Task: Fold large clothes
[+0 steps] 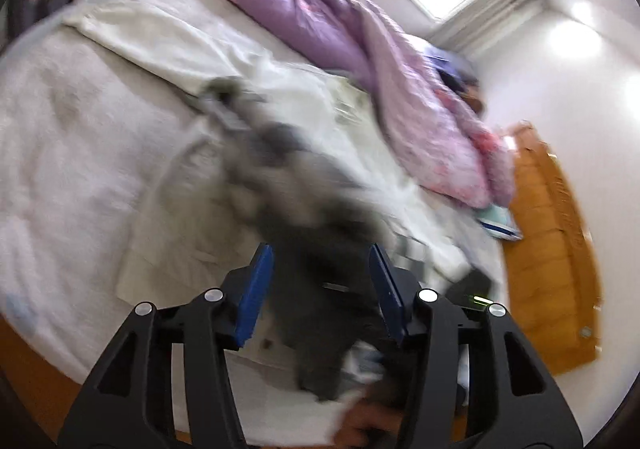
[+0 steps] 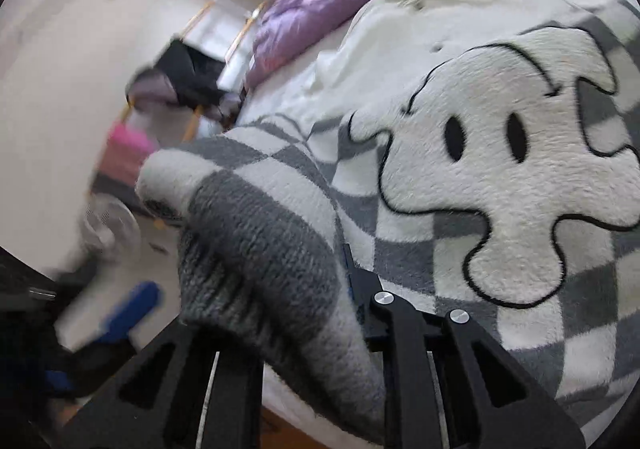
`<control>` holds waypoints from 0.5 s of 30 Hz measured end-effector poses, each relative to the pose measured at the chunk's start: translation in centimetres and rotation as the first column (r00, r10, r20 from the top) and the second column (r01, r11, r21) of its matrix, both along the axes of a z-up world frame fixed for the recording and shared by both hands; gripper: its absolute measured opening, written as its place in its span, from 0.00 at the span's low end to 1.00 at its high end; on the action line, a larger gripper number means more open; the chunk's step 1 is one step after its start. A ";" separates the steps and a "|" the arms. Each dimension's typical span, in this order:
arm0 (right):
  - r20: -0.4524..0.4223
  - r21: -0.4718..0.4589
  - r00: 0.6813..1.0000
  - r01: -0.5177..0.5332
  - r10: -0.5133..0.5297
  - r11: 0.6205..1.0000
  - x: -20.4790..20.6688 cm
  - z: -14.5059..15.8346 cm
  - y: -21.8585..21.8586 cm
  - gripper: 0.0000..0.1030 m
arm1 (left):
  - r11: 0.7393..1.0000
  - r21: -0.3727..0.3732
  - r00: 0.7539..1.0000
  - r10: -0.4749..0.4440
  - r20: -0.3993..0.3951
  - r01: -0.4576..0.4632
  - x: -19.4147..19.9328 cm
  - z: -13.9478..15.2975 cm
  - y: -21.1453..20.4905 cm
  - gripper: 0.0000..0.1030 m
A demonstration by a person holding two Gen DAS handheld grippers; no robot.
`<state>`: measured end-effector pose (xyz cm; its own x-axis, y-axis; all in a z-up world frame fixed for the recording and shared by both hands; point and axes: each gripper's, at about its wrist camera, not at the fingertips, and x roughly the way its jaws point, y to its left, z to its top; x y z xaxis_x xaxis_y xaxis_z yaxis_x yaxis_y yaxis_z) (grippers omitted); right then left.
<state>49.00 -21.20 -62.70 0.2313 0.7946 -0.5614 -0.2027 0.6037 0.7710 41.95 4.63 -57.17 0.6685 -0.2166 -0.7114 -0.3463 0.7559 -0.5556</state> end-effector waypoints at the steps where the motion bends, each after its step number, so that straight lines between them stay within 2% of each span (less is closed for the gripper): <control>1: -0.016 0.029 0.999 0.028 -0.027 0.999 0.1 0.2 -1.2 0.14 | 1.000 0.020 0.999 0.016 -0.034 -0.015 0.5 -0.5 -0.1 0.50; 3: -0.056 0.097 0.994 0.104 -0.099 0.990 0.3 0.8 -4.4 0.14 | 0.997 0.068 0.991 0.036 -0.128 -0.028 2.0 -1.9 -0.5 0.50; 6: -0.090 0.155 0.977 0.207 -0.195 0.966 -0.3 1.9 -9.5 0.14 | 0.996 0.087 0.978 0.030 -0.207 -0.012 5.0 -4.4 -2.1 0.50; 7: -0.100 0.166 0.968 0.246 -0.232 0.955 -0.5 2.2 -11.4 0.14 | 0.997 0.077 0.978 0.006 -0.210 0.010 5.8 -5.0 -2.8 0.50; 9: -0.126 0.173 0.946 0.318 -0.300 0.932 -1.1 2.3 -14.8 0.14 | 0.993 0.111 0.972 -0.009 -0.234 0.035 7.2 -5.8 -4.5 0.50; 13: -0.127 0.115 0.899 0.433 -0.419 0.894 -3.0 2.3 -20.8 0.14 | 0.985 0.090 0.963 -0.123 -0.239 0.148 10.5 -7.4 -9.7 0.51; 14: -0.139 0.107 0.885 0.459 -0.444 0.882 -3.3 1.9 -21.8 0.14 | 0.982 0.092 0.961 -0.140 -0.239 0.166 10.9 -7.6 -10.6 0.61; 15: -0.160 0.095 0.863 0.497 -0.479 0.863 -3.8 1.2 -23.2 0.14 | 0.978 0.105 0.958 -0.151 -0.246 0.181 11.5 -7.8 -12.0 0.64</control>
